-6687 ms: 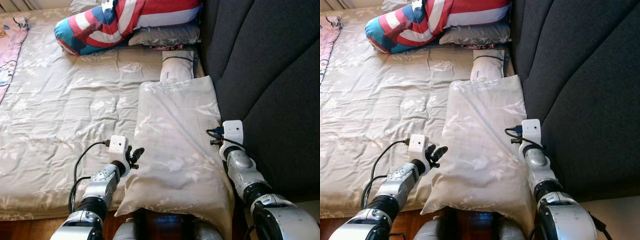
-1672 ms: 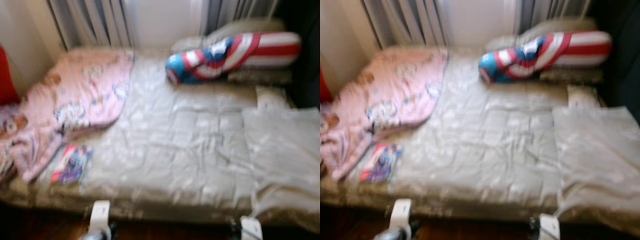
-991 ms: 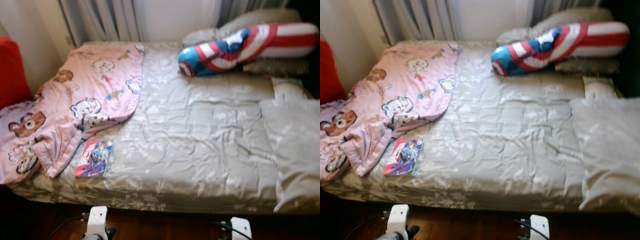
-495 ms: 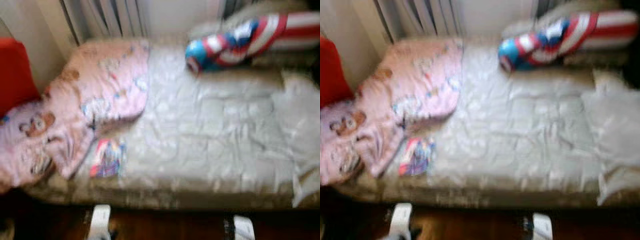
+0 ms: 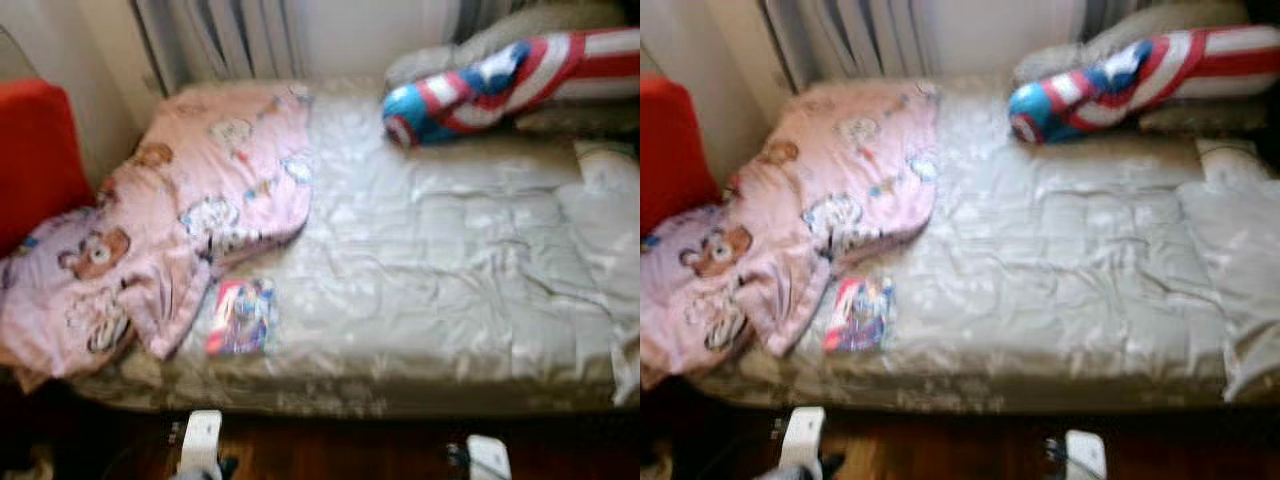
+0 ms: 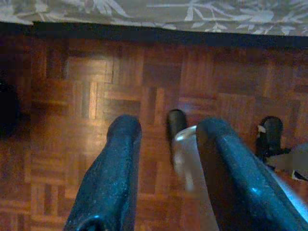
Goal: Clean up the room
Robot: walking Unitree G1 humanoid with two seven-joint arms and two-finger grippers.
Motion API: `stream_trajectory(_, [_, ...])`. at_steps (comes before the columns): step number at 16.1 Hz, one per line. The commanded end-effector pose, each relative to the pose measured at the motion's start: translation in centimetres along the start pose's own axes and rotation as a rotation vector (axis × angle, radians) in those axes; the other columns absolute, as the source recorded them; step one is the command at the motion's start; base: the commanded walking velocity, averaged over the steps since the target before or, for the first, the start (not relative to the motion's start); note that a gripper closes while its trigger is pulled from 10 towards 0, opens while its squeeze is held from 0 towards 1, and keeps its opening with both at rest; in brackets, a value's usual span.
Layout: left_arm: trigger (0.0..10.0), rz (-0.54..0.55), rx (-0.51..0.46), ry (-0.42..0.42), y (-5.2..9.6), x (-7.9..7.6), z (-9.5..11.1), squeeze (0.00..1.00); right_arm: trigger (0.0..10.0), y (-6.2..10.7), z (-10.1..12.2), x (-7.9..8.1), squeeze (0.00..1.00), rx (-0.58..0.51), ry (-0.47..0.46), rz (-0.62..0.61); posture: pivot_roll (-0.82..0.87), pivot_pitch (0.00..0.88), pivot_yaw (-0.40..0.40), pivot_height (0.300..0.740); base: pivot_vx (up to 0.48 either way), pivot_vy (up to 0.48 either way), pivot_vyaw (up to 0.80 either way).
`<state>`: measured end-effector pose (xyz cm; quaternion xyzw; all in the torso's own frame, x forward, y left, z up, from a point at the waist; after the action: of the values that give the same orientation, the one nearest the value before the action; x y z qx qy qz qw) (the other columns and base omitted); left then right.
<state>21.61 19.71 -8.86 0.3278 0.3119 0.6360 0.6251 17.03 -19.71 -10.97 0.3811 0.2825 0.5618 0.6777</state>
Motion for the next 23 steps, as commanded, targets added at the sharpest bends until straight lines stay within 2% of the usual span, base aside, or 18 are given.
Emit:
stream_trajectory(1, [10.0,0.015,0.032,0.001,0.18,0.71,-0.89,0.0,10.0,0.01,-0.56,0.88,0.0,0.021,0.002,0.02,-0.02,0.102,0.032,0.74,0.0,0.281,0.0])
stream_trajectory(14, [10.0,0.016,0.023,0.005,0.14,0.75,-0.57,0.0,10.0,0.02,-0.71,1.0,0.0,0.027,0.028,0.027,-0.02,0.055,0.032,0.74,0.0,0.28,0.0])
stream_trajectory(23, [10.0,0.02,0.019,0.008,0.15,0.97,-0.42,0.0,10.0,0.02,-0.72,1.09,0.0,0.028,0.03,0.031,-0.02,0.07,0.029,0.74,0.0,0.28,0.0])
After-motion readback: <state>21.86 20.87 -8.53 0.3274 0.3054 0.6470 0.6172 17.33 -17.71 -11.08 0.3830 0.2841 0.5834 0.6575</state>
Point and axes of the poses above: a point about 5 cm out from each wrist's last joint towards the gripper, its own y axis pointing back from the gripper into the wrist, its own z axis along the axis of the wrist's last joint, x = y × z, the point moved 2 cm from there along -y, pointing out of the wrist towards the gripper, and after that the axes turned 2 degrees about -y, right-handed, at the moved point
